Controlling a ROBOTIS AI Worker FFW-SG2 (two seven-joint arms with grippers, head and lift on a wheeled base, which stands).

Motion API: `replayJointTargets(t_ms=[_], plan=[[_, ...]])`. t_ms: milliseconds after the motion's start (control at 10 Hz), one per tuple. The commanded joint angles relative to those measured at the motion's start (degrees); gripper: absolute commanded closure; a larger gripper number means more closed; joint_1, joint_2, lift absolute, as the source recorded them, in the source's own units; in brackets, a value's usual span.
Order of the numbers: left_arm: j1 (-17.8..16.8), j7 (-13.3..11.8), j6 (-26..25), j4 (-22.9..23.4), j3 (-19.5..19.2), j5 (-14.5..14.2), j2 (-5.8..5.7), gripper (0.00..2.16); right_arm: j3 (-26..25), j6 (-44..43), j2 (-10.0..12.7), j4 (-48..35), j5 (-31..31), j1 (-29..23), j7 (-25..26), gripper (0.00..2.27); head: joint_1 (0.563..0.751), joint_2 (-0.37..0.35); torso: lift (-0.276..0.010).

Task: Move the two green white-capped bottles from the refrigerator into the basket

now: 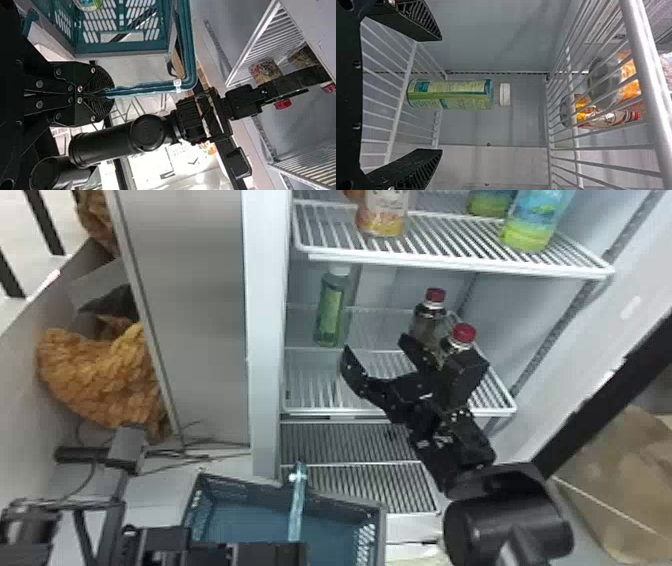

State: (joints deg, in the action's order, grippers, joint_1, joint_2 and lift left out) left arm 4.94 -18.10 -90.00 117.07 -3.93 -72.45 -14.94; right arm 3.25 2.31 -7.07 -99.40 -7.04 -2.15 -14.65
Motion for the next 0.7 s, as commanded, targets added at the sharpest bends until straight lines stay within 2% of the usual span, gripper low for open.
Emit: replayJointTargets(t_ms=[0,300,600], plan=[[0.0,0.1,0.0,0.0,-0.1,0.0,0.0,1.16,0.1,-1.5,0.1,1.9,0.1,0.9,0.2,0.03,0.695,-0.193,-0.263],[-0.3,0.2,0.0,0.0,0.2,-0.1,0.0,1.16,0.4,-3.9,0.3,6.7,0.0,3.8,1.2,0.03,0.695,-0.197,-0.263],[-0.9,0.2,0.4,-0.6,1.0,-0.3,0.0,1.16,2.3,-5.5,0.2,12.3,-0.3,8.9,1.8,0.03,0.695,-0.192,-0.263]])
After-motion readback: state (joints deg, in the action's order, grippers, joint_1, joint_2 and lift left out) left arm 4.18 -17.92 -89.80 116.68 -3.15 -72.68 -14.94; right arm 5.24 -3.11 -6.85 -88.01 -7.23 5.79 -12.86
